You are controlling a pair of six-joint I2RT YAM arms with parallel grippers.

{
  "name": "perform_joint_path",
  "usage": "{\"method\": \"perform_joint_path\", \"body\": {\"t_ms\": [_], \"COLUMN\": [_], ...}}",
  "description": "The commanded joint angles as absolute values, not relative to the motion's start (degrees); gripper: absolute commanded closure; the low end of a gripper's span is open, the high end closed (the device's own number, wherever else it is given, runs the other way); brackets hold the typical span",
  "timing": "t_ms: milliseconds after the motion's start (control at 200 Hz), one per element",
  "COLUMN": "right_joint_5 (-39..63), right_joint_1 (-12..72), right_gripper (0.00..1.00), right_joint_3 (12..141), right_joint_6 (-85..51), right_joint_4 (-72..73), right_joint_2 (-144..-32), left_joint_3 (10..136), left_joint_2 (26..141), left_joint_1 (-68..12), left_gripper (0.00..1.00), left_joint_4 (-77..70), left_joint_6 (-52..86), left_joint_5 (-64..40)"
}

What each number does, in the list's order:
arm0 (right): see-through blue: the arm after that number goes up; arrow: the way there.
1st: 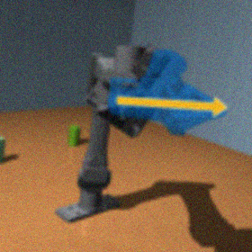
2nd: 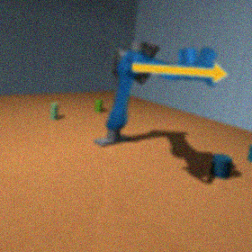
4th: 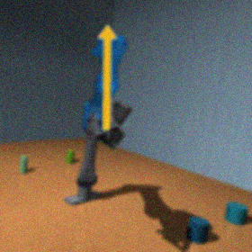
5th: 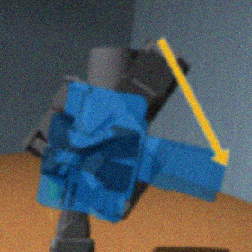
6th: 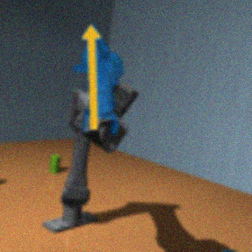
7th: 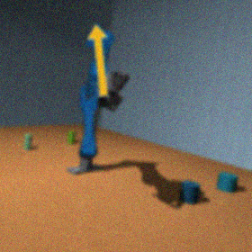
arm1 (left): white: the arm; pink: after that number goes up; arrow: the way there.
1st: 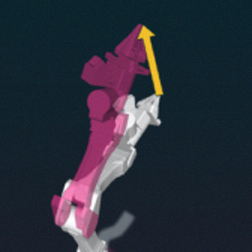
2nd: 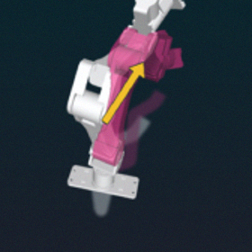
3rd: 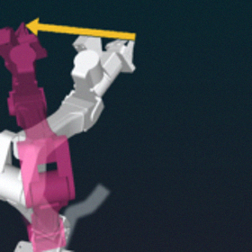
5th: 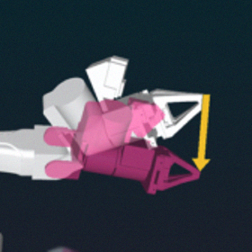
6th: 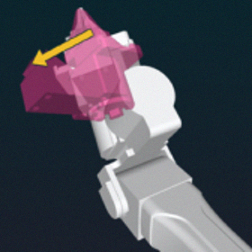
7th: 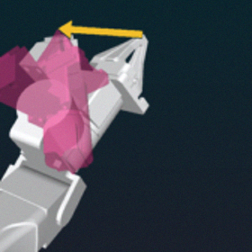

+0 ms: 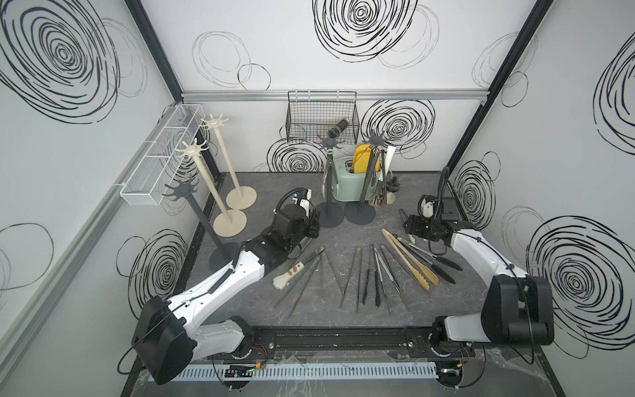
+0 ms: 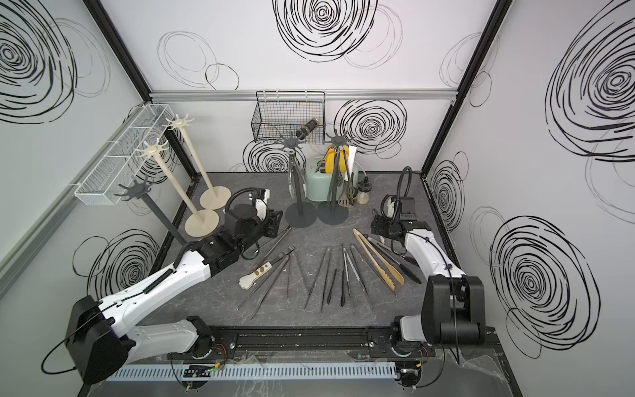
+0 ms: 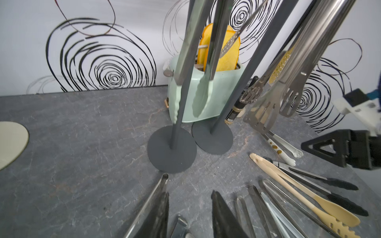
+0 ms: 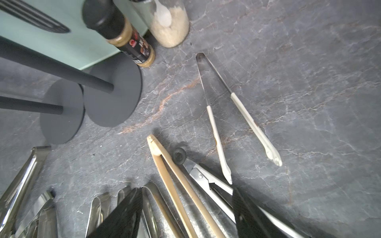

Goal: Hang food tongs on kitchen utensil racks
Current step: Hang the food tongs on the rack, then pick up the food tongs from the center of the board.

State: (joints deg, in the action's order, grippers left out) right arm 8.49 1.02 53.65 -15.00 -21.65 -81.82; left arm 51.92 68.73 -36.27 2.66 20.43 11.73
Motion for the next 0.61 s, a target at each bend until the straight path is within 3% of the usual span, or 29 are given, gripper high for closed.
{"method": "perform_joint_path", "body": {"t_ms": [0,175,470,600], "right_joint_5": [3.42,1.05,2.00,1.39], "right_joint_1": [0.91,0.82,0.86,0.81], "right_gripper": [0.32,0.42,0.52,0.61], "right_joint_3": [59.20,63.20,66.81,67.81], "right_joint_6": [-15.74,-14.91,-14.86,-14.85], "right_joint_4": [-27.58,-28.01,-26.87,-26.98], "right_joint_2": [-87.96,-98.12,-106.42,-108.98], "left_joint_3": [48.47,45.15,43.92,43.90], "left_joint_2": [66.21,64.74,64.36,64.51], "left_joint_1": [-36.47,-36.74,-36.74,-36.74], "left_gripper": [0.61,0.61,0.61,0.61], "left_joint_4": [-1.59,-3.17,-3.43,-3.47], "left_joint_6": [26.24,26.82,26.54,26.37], "left_joint_5": [9.66,7.39,7.48,7.29]}}
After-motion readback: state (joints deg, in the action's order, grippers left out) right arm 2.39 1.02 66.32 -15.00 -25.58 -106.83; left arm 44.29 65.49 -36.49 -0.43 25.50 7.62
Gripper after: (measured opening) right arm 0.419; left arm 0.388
